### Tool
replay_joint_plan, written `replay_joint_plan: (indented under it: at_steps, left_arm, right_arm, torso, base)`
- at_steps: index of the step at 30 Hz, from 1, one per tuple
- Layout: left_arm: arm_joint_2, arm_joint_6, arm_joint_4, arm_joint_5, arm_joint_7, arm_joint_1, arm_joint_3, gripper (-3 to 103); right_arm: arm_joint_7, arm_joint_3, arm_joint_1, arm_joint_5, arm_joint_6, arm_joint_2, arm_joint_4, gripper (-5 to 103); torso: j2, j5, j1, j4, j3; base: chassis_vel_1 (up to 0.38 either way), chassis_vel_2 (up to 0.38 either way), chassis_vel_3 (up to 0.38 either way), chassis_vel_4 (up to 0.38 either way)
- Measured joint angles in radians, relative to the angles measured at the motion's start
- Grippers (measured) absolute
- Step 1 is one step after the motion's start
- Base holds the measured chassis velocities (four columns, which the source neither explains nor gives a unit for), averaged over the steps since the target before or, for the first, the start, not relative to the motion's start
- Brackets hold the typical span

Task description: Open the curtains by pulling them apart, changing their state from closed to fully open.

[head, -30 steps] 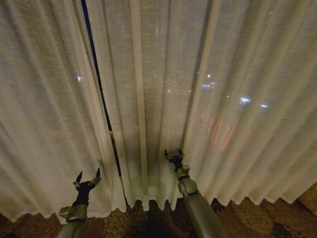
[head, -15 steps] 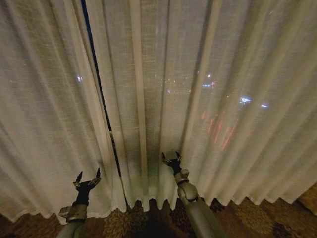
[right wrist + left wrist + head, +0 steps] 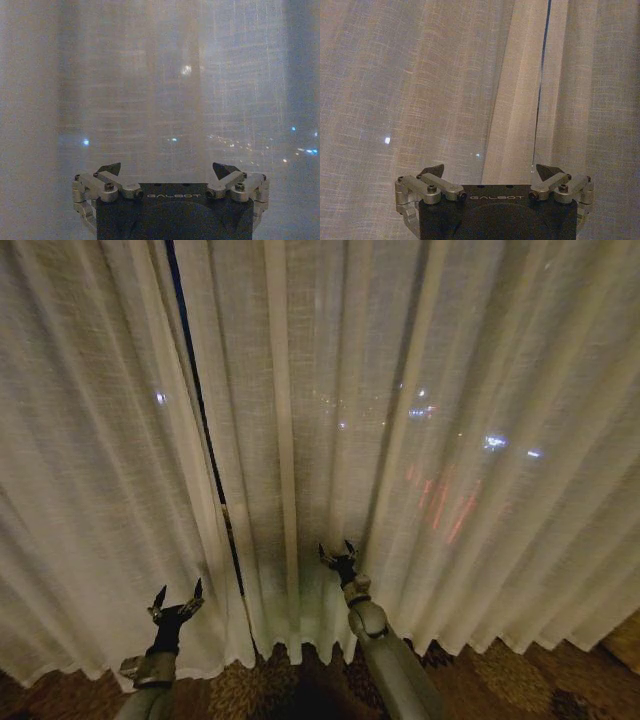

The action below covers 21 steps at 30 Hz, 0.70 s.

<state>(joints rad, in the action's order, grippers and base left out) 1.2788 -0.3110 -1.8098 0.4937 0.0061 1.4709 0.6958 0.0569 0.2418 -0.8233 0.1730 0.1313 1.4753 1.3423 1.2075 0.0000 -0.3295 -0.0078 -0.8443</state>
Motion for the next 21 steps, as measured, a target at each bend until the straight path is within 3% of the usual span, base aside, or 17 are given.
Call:
replay_joint_plan:
  at_steps: [8, 13, 14, 17, 21]
  left_arm:
    - [0.000, 0.000, 0.000, 0.000, 0.000, 0.000, 0.000, 100]
    - [0.000, 0.000, 0.000, 0.000, 0.000, 0.000, 0.000, 100]
    - [0.000, 0.000, 0.000, 0.000, 0.000, 0.000, 0.000, 100]
    - [0.000, 0.000, 0.000, 0.000, 0.000, 0.000, 0.000, 100]
    - [0.000, 0.000, 0.000, 0.000, 0.000, 0.000, 0.000, 100]
  right_arm:
    - [0.110, 0.046, 0.033, -0.088, -0.055, 0.005, -0.038, 102]
    - [0.117, 0.056, 0.019, -0.084, -0.050, -0.001, -0.027, 83]
    - [0.117, 0.056, 0.019, -0.084, -0.050, -0.001, -0.027, 83]
    - [0.107, 0.051, 0.014, -0.076, -0.038, -0.001, -0.018, 67]
    - [0.100, 0.047, 0.014, -0.068, -0.031, 0.003, -0.013, 61]
  torso:
    - [0.000, -0.0001, 0.000, -0.0002, 0.000]
    - [0.000, -0.0001, 0.000, -0.0003, 0.000]
    - [0.000, -0.0001, 0.000, -0.0003, 0.000]
    - [0.000, -0.0001, 0.000, -0.0002, 0.000]
    - [0.000, -0.0001, 0.000, -0.0002, 0.000]
  base:
    - [0.000, 0.000, 0.000, 0.000]
    - [0.000, 0.000, 0.000, 0.000]
    - [0.000, 0.000, 0.000, 0.000]
    - [0.000, 0.000, 0.000, 0.000]
    - [0.000, 0.000, 0.000, 0.000]
